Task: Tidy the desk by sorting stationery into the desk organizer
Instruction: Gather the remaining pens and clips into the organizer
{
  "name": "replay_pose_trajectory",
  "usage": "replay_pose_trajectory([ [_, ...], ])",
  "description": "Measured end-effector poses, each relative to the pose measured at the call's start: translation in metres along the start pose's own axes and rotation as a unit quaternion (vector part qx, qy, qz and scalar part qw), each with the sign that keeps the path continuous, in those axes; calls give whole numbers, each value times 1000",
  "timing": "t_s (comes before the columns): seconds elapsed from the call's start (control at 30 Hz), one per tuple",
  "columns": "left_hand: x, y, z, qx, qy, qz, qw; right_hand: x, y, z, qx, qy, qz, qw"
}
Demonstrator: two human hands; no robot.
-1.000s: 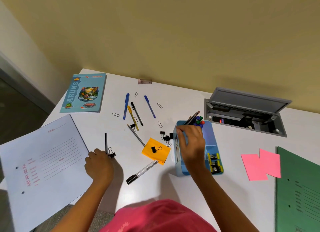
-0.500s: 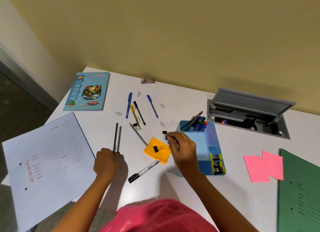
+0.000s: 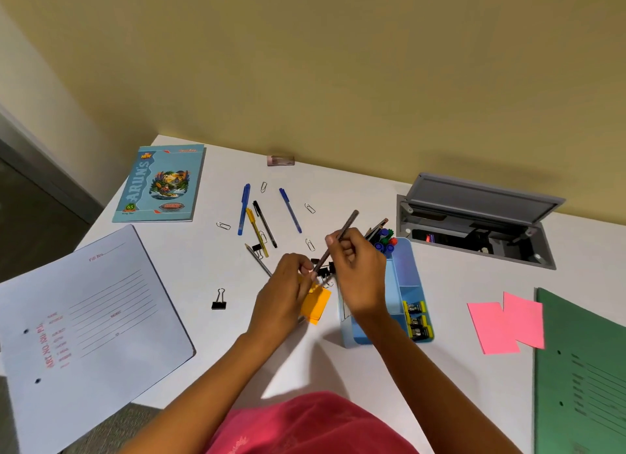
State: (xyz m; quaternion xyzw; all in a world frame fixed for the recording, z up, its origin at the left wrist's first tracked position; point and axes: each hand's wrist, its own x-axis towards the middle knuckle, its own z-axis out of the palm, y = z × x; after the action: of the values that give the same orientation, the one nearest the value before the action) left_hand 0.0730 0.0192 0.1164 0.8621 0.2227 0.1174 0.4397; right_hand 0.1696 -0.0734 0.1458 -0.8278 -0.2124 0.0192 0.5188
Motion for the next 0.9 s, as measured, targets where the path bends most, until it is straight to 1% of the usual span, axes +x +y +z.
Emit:
replay_pose_trajectory([
  [0.1,12,-17,3,-71,53,-87,992,13,1,-15,-32,48,-15,998],
  [0.2,20,-44,4,-47,70,-166,983,24,6,-30,-85,85,-22,993],
  [0.3,24,-65,7,-15,62,-214,975,32,14,-38,-125,92,-17,988],
  [0.53,33,-89,14,28,33,-289,956,38,33,-39,-162,63,7,985],
  [0.67,45,-98,15,52,14,-323,945,37,35,-40,-152,47,22,987],
  [0.9,61,-105,17,67,-13,-348,935,39,34,-43,-148,50,34,987],
])
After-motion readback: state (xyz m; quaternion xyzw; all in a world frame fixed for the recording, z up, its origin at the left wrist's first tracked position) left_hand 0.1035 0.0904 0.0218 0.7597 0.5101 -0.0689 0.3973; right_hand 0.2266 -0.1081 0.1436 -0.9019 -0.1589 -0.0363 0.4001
